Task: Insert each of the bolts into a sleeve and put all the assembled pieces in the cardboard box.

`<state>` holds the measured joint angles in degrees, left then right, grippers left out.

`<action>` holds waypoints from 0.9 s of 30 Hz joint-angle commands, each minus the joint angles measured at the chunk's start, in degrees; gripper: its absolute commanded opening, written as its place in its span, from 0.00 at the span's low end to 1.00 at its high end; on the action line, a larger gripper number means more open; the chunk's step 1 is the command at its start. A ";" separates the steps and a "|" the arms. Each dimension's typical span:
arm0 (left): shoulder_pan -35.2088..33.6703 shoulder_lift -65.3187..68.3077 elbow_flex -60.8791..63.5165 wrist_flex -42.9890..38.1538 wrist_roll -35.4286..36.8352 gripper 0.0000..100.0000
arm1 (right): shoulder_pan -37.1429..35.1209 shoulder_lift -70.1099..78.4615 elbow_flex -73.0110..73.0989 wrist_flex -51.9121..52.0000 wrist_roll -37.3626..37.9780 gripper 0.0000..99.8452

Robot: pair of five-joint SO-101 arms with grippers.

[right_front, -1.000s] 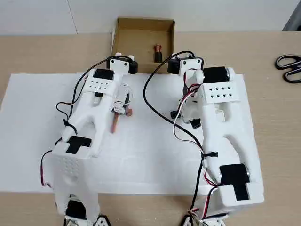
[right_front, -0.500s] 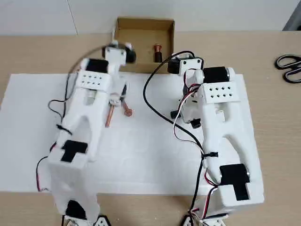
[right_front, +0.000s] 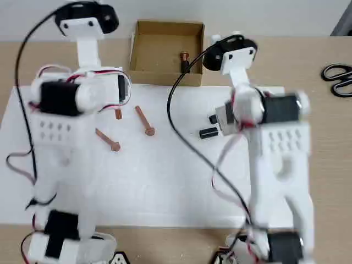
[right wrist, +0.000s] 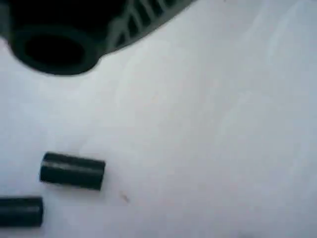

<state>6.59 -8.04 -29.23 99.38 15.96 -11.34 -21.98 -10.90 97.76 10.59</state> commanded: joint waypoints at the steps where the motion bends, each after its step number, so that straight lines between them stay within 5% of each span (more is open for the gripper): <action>1: 2.99 -7.21 -2.68 0.97 0.70 0.01 | -1.71 -15.96 0.88 0.66 -0.26 0.00; 15: 14.42 -13.63 -2.59 -3.16 10.29 0.01 | 0.84 -48.66 37.19 -18.07 -0.62 0.00; 21: 21.80 -13.80 5.14 -5.54 10.02 0.01 | -0.04 -61.05 57.41 -31.25 -9.32 0.00; 27: 22.15 -15.91 2.51 -11.69 5.54 0.01 | -5.23 -74.68 75.34 -41.54 -11.69 0.00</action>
<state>28.48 -20.79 -23.78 90.95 25.10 -14.68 -90.81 58.20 61.01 -0.13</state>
